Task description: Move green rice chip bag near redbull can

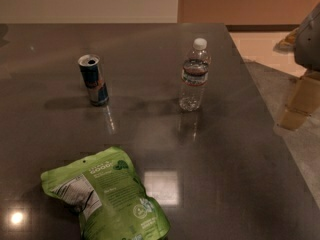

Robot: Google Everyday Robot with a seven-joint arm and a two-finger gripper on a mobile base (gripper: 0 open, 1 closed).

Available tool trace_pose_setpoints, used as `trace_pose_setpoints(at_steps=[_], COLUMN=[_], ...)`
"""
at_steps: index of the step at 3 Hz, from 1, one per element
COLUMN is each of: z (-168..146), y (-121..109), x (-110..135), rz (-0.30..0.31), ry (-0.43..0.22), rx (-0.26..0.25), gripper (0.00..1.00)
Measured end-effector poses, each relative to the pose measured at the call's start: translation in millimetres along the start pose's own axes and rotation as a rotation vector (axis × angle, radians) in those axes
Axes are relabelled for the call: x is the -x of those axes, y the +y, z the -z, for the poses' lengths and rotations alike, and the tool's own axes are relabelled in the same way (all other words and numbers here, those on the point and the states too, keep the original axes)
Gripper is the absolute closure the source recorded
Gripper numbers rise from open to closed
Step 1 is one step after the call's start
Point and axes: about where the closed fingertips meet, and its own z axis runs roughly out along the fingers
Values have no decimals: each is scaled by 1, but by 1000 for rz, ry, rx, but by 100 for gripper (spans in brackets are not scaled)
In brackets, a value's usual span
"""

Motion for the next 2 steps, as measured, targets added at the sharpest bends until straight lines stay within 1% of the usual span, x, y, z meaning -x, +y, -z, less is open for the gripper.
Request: trace_pose_setpoints(at_steps=[1, 2], z=[1, -2], y=[0, 17], x=[1, 16], rz=[0, 15], ry=[-2, -36], rx=[-2, 38], gripper=[0, 0])
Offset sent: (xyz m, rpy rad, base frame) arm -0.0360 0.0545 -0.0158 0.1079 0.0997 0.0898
